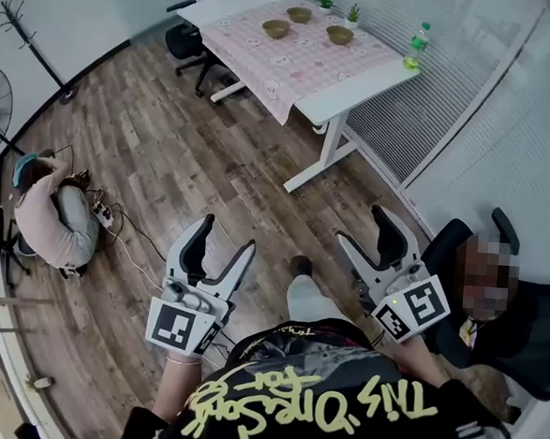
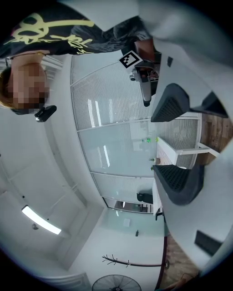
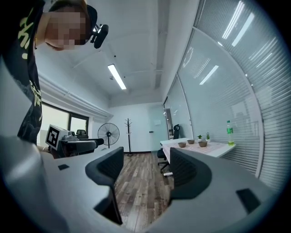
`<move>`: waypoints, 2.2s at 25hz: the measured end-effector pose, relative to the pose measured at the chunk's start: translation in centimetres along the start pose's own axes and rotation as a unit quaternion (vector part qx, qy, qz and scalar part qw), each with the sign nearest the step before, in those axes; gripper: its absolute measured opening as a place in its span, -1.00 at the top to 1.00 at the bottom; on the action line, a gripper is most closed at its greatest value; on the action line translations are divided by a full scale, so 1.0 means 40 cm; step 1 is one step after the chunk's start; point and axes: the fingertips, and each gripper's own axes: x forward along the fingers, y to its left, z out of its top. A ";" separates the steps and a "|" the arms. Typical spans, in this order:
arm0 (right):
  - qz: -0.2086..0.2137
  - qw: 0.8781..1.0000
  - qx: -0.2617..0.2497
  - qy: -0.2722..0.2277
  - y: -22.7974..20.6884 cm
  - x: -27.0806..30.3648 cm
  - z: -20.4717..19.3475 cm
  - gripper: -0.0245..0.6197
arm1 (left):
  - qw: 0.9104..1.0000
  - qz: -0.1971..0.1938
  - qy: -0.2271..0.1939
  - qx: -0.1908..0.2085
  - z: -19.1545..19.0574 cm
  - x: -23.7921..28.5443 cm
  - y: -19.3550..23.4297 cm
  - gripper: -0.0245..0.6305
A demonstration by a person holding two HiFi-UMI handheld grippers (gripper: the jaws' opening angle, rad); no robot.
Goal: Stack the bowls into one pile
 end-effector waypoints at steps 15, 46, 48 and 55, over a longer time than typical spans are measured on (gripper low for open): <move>0.018 1.000 -0.018 -0.002 -0.331 0.324 0.025 -0.01 | 1.000 0.000 -0.002 0.000 -0.002 0.429 0.183 0.03; 0.057 0.998 -0.019 -0.002 -0.513 0.611 0.028 -0.01 | 1.000 0.024 0.001 -0.004 -0.024 0.685 0.357 0.02; 0.059 0.998 -0.021 -0.003 -0.514 0.619 0.033 -0.01 | 1.000 0.024 -0.004 -0.003 -0.020 0.687 0.362 0.02; 0.058 0.998 -0.029 -0.004 -0.533 0.639 0.041 -0.01 | 1.000 0.026 0.004 -0.006 -0.025 0.705 0.376 0.02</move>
